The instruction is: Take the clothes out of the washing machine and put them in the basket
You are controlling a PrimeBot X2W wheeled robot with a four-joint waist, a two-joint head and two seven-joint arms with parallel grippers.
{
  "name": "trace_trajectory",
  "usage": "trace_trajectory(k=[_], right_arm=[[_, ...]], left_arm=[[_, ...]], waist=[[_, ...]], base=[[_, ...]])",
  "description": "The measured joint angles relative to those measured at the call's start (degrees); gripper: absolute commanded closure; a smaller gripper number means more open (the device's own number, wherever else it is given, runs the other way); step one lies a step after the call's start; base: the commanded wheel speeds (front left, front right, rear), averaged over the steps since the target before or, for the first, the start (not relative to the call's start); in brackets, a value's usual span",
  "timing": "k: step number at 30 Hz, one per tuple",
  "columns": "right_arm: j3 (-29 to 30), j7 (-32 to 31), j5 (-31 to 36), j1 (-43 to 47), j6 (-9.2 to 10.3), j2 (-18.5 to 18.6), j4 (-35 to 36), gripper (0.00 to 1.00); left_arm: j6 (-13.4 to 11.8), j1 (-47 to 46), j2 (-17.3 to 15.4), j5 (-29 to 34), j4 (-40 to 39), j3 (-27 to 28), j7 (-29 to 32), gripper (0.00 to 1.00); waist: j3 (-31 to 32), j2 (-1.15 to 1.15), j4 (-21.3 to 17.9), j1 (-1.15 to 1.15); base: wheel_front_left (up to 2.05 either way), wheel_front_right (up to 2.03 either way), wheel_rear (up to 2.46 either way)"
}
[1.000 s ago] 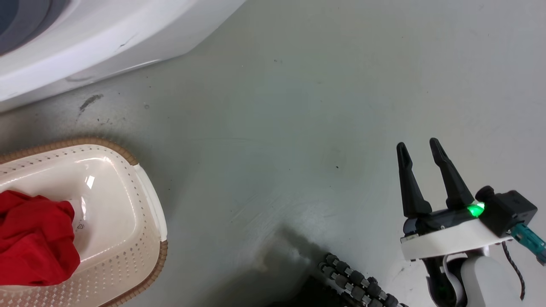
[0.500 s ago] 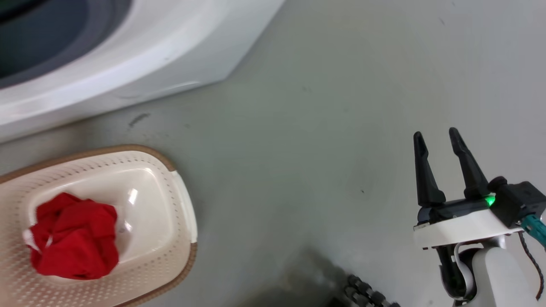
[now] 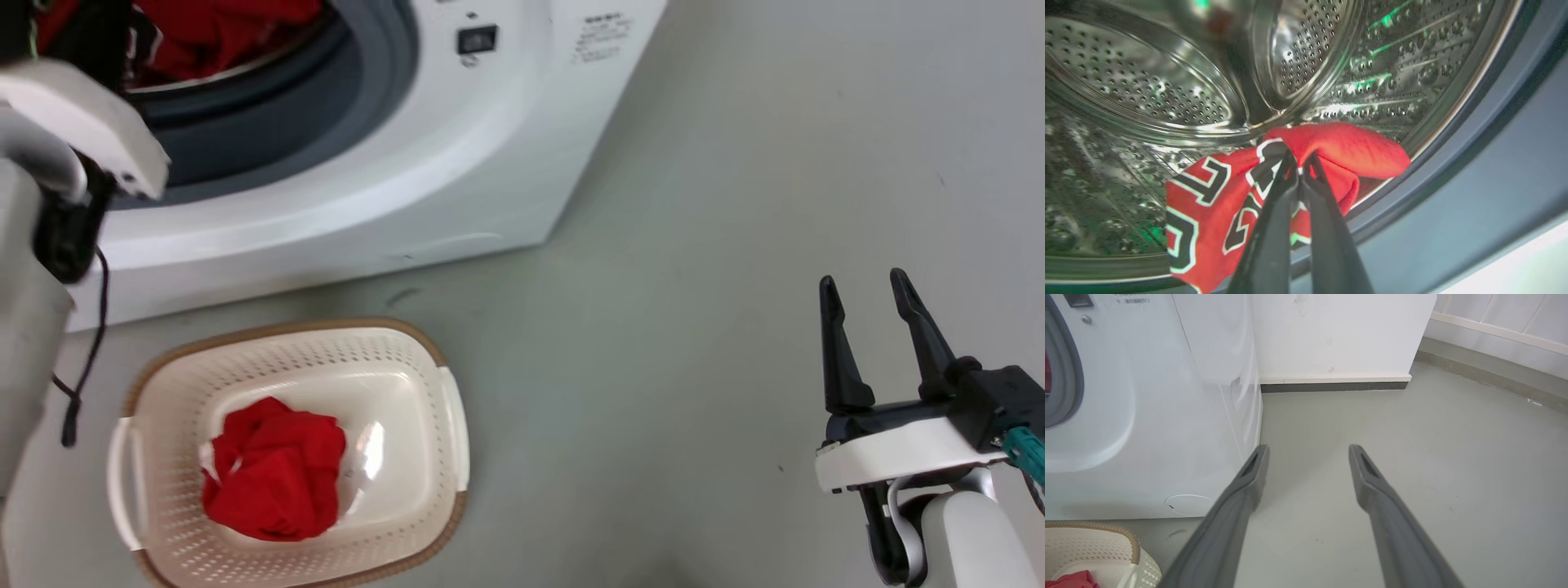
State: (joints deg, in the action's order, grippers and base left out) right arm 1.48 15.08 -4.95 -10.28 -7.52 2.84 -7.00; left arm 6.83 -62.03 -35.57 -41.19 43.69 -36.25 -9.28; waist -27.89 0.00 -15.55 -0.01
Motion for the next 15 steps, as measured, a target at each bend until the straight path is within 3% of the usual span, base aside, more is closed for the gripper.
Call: trace_trajectory(k=[8,15], right_arm=[[1.40,0.00,1.57,1.47,0.00,0.00,-0.94,0.00],[2.30,0.00,2.81,2.81,0.00,0.02,-1.54,0.00]], left_arm=[[-2.14,8.03,2.33,0.63,-5.82,2.59,-5.56,1.00],[-4.34,17.95,4.63,4.86,-21.78,10.37,-5.63,1.00]], waist=[[6.24,0.00,4.11,-0.01],[10.31,0.00,7.28,0.00]], base=[[0.00,0.00,0.00],[0.00,0.00,0.00]])
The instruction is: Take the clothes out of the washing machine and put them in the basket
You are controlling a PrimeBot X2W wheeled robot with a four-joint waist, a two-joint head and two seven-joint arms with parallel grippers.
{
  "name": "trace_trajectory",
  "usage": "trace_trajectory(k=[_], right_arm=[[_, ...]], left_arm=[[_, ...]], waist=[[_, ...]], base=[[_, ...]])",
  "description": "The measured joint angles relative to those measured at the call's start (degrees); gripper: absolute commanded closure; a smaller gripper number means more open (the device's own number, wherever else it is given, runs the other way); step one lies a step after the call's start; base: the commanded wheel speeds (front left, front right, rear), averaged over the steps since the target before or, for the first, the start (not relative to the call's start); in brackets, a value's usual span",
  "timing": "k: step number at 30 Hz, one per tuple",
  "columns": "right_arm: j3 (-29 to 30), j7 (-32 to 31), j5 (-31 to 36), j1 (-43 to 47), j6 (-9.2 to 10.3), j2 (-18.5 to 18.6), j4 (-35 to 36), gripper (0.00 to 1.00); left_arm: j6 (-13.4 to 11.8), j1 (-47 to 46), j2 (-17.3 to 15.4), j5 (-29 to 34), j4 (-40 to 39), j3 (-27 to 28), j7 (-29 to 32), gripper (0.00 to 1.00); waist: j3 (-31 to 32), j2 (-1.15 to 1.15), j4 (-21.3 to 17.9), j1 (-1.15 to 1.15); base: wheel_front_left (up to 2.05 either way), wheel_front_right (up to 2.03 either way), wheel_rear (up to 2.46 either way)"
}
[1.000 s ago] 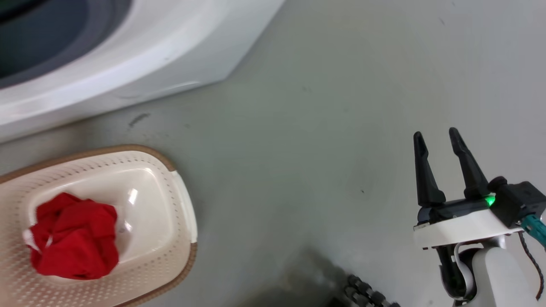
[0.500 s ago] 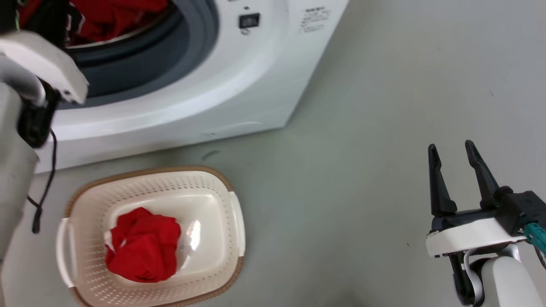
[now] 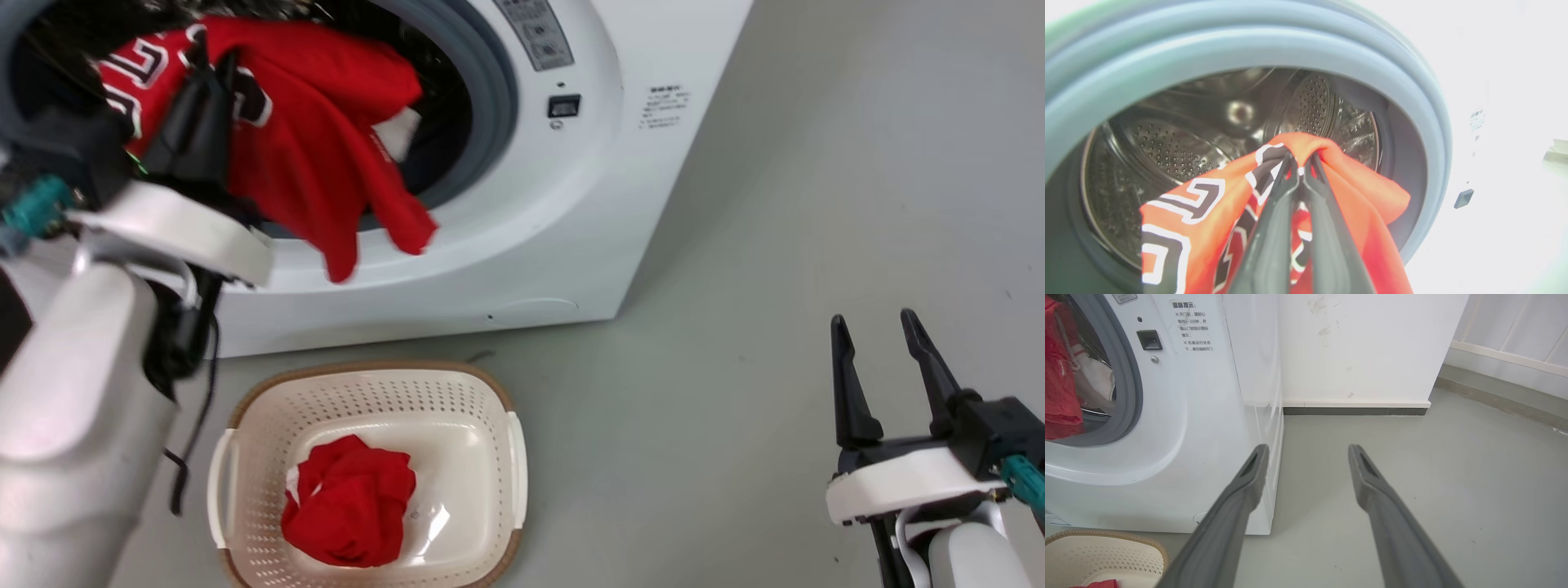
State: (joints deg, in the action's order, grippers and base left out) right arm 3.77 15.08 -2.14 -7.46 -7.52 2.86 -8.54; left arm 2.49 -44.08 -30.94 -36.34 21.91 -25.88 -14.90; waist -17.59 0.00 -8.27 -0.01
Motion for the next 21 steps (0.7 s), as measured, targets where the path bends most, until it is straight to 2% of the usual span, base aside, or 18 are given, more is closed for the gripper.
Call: trace_trajectory(k=[5,10,17,21], right_arm=[[0.74,0.00,0.62,1.32,0.00,0.02,-0.59,0.00],[0.55,0.00,0.79,1.69,0.00,0.01,-0.78,0.00],[0.91,0.00,1.20,1.93,0.00,0.01,-0.65,0.00],[0.65,0.00,1.21,1.74,0.00,0.01,-0.43,0.00]], left_arm=[[-0.46,7.43,1.65,3.42,-9.76,2.33,-0.03,1.00],[-0.55,14.49,2.87,4.39,-16.07,2.07,-0.15,1.00],[-0.60,21.21,2.75,4.21,-21.34,-1.14,1.52,1.00],[0.14,23.03,2.72,3.79,-20.61,-3.56,3.75,1.00]], waist=[[2.65,0.00,2.05,0.00],[4.74,0.00,3.72,0.00],[4.84,0.00,4.94,0.00],[3.22,0.00,4.90,0.00]], base=[[0.00,0.00,0.00],[0.00,0.00,0.00],[0.00,0.00,0.00],[0.00,0.00,0.00]])
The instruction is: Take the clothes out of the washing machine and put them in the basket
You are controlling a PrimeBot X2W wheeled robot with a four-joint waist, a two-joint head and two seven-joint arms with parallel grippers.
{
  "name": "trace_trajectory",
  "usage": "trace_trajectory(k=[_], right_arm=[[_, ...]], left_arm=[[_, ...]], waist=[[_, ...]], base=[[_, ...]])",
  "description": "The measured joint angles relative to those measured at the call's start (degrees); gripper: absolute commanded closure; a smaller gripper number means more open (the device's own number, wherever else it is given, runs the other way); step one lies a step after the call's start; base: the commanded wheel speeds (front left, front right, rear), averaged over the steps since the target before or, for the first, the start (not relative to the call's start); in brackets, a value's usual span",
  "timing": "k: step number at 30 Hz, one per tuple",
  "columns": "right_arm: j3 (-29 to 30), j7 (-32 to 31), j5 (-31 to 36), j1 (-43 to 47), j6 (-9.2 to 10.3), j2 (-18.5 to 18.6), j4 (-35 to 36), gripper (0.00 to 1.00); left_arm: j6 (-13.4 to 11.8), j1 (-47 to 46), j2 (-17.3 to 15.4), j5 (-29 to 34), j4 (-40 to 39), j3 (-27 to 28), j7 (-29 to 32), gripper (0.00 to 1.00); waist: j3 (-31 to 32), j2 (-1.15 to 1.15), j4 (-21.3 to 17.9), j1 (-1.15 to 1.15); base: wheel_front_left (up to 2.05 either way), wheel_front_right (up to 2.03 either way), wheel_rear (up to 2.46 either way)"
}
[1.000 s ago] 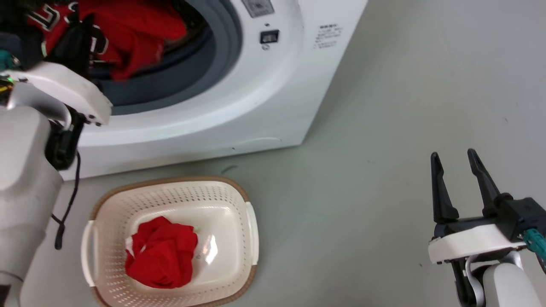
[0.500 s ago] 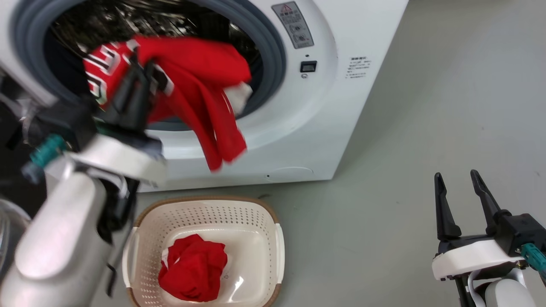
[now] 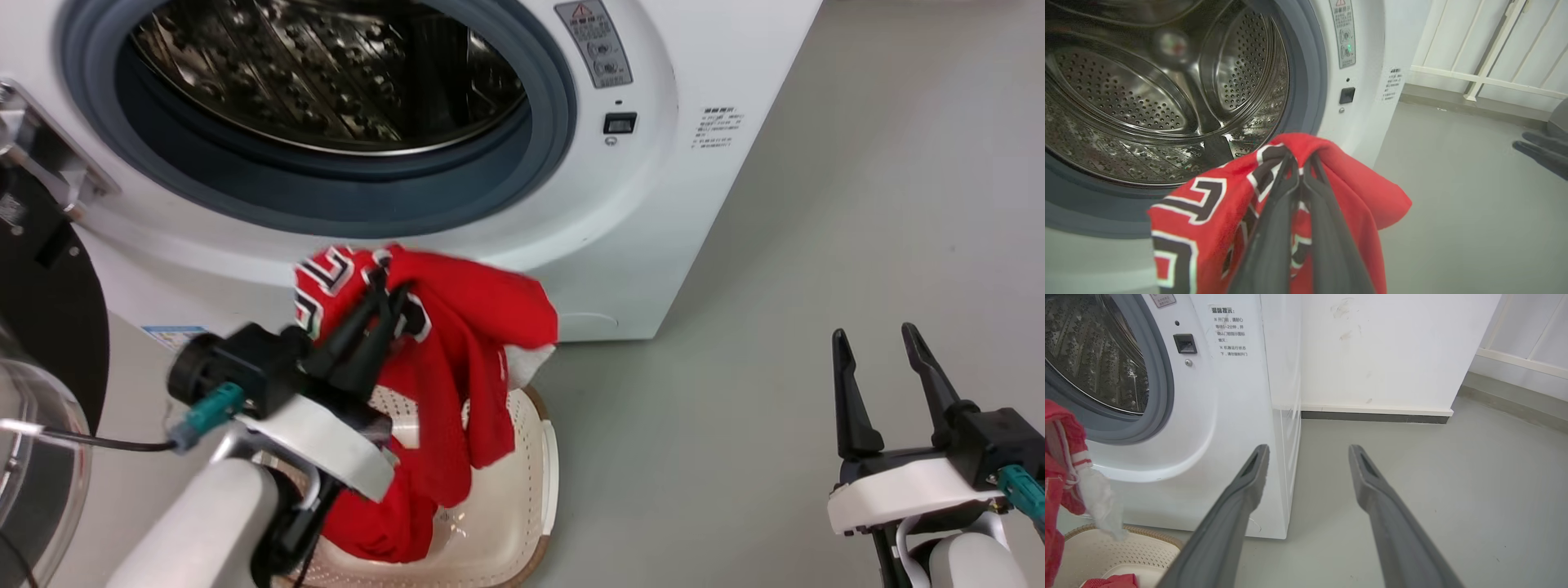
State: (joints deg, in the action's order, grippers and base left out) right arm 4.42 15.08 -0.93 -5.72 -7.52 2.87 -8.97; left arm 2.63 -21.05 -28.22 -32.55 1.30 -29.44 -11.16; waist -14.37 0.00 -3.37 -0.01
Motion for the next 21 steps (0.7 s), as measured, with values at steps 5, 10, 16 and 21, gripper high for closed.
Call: trace_trajectory(k=[5,10,16,21], right_arm=[[0.12,0.00,-0.01,-0.60,0.00,0.01,0.41,0.00],[-0.23,0.00,-0.45,-2.60,0.00,-0.01,0.90,0.00],[-0.05,0.00,-0.65,-3.93,0.00,0.01,1.57,0.00],[0.58,0.00,-1.33,-5.63,0.00,0.03,2.31,0.00]], left_arm=[[2.01,0.08,0.52,0.60,5.35,-3.94,2.02,1.00],[3.59,-2.45,1.48,1.01,12.68,-7.66,3.08,1.00],[4.42,-7.37,2.99,1.62,21.89,-11.07,2.99,1.00],[4.69,-12.55,4.60,2.79,30.73,-14.71,3.16,1.00]], waist=[[-3.06,0.00,-0.36,0.00],[-7.08,0.00,-1.16,0.01],[-12.86,0.00,-2.54,0.01],[-18.07,0.00,-3.88,0.02]], base=[[0.00,0.00,0.00],[0.00,0.00,0.00],[0.00,0.00,0.00],[0.00,0.00,0.00]])
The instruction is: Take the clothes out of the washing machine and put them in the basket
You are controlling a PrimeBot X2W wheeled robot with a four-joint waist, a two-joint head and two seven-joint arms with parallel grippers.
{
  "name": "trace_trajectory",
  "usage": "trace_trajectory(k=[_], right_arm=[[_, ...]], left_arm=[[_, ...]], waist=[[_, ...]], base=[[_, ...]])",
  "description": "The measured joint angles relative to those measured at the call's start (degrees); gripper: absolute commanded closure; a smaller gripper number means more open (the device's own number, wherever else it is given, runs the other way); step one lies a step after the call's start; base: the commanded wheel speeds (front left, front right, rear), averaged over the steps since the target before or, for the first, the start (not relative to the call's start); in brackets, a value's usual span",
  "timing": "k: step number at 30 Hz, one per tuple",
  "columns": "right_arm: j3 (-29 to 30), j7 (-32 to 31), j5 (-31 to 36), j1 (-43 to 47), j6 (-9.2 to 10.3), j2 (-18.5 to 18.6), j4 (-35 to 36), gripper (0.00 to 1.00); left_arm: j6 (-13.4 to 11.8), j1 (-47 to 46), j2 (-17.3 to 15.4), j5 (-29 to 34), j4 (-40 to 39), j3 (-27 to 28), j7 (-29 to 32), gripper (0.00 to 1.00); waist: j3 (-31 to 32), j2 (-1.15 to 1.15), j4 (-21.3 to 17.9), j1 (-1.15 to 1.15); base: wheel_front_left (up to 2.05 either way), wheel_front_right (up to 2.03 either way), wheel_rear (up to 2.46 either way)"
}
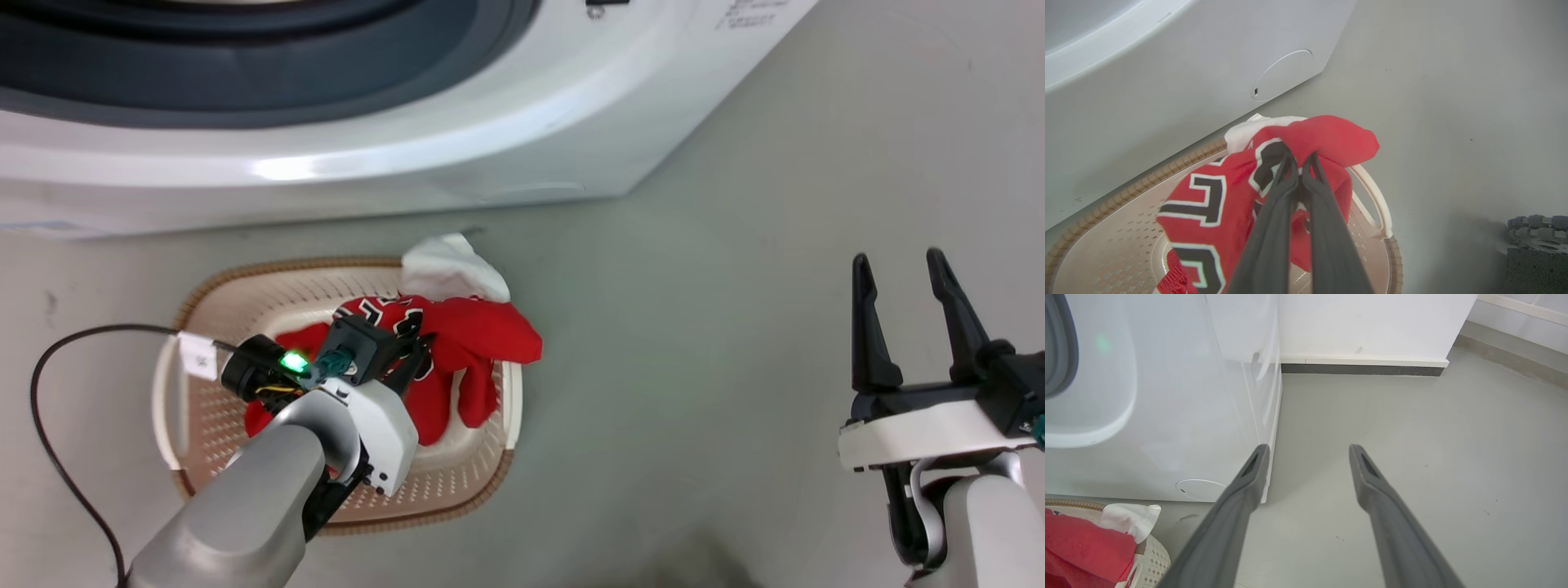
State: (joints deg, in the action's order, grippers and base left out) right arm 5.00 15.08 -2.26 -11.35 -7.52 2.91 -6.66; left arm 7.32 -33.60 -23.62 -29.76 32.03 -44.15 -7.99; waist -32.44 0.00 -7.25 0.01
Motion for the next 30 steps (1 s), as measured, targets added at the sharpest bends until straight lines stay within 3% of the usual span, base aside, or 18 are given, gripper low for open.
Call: trace_trajectory(k=[14,26,27,28,29,30], right_arm=[[-1.80,0.00,-2.79,-3.16,0.00,0.00,2.20,0.00],[-3.33,0.00,-3.86,-3.93,0.00,-0.01,2.18,0.00],[-3.46,0.00,-3.87,-3.94,0.00,-0.01,2.08,0.00],[-3.48,0.00,-3.88,-3.97,0.00,-0.01,2.02,0.00],[-3.43,0.00,-3.90,-4.02,0.00,-0.01,1.97,0.00],[-3.32,0.00,-3.90,-4.11,0.00,-0.01,1.86,0.00]], left_arm=[[0.08,-12.61,2.34,-4.48,17.20,-9.36,-1.03,1.00],[0.08,-17.29,4.69,-10.68,29.04,-12.73,-0.47,1.00],[0.08,-17.29,4.91,-11.21,29.66,-12.92,-0.52,0.95],[0.08,-17.29,5.03,-11.26,30.36,-13.35,-0.82,0.26],[0.08,-17.29,5.22,-11.22,31.20,-13.78,-0.79,0.00],[0.08,-17.25,5.38,-11.25,31.95,-14.27,-0.78,0.00]], waist=[[-12.79,0.00,-4.77,0.00],[-16.64,0.00,-7.14,0.00],[-16.47,0.00,-7.14,0.00],[-16.26,0.00,-7.12,0.00],[-16.01,0.00,-7.08,0.00],[-15.71,0.00,-7.01,0.00]], base=[[0.00,0.00,0.00],[0.00,0.00,0.00],[0.00,0.00,0.00],[0.00,0.00,0.00],[0.00,0.00,0.00],[0.00,0.00,0.00]])
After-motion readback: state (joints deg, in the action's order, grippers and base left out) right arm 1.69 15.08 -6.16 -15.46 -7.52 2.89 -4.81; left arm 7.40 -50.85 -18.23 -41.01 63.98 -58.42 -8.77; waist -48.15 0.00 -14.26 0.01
